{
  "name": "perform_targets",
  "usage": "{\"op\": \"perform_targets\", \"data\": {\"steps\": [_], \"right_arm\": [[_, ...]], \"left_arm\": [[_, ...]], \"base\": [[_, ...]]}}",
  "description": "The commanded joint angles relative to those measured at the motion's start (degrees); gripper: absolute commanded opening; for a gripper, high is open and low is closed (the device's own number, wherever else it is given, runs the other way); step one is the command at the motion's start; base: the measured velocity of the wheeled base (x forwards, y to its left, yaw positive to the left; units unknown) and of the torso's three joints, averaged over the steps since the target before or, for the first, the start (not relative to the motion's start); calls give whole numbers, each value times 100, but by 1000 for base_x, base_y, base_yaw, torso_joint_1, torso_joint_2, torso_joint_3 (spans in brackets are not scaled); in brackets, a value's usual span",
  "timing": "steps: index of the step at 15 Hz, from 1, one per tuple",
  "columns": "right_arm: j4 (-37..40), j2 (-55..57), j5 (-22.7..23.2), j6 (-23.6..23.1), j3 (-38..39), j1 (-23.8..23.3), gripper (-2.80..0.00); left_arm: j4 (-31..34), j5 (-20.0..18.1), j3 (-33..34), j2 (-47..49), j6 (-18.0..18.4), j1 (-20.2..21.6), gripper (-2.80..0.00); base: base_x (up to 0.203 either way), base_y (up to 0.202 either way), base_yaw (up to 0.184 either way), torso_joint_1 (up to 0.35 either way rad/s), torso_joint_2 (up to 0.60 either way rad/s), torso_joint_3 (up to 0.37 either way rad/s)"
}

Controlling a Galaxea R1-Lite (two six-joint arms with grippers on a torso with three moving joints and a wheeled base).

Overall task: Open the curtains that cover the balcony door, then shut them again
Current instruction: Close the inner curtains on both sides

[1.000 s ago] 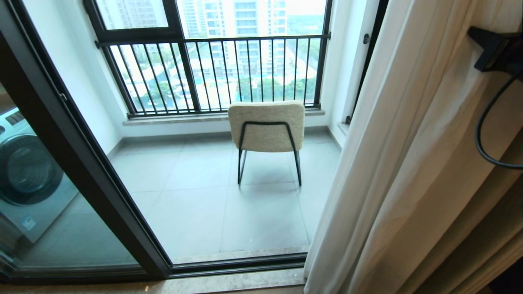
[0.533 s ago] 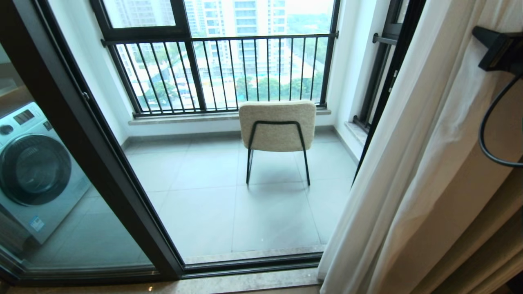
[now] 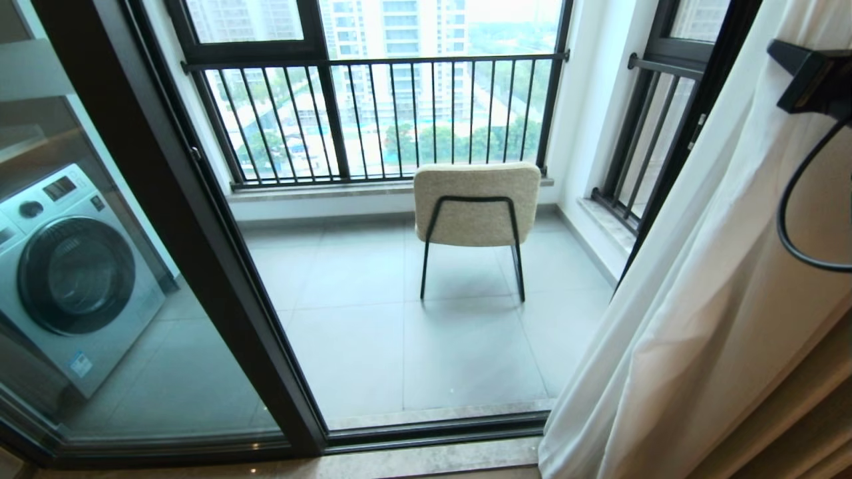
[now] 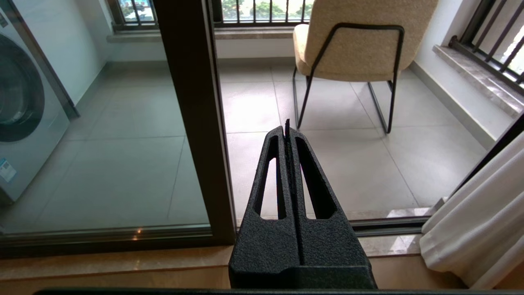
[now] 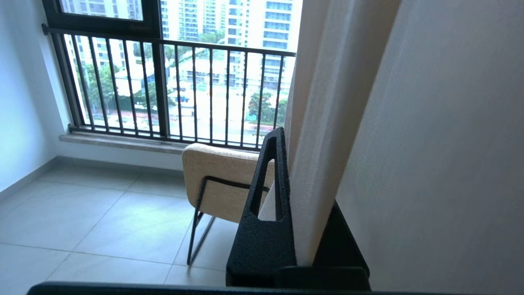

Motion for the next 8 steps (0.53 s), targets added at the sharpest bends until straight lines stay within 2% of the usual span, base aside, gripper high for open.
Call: {"op": "perform_targets", "data": {"steps": [1,8], "right_arm": [[-26,8,10,-5,-1,3,-280],[-33,128,1,-5,-202,300,-280]], "left_arm": [[0,2,1,-2,-3,-1,-280],[0,2,1,-2,-3,-1,-280]], "base": [[0,192,4,4,2,2],[0,187,3,4,2,1]]}}
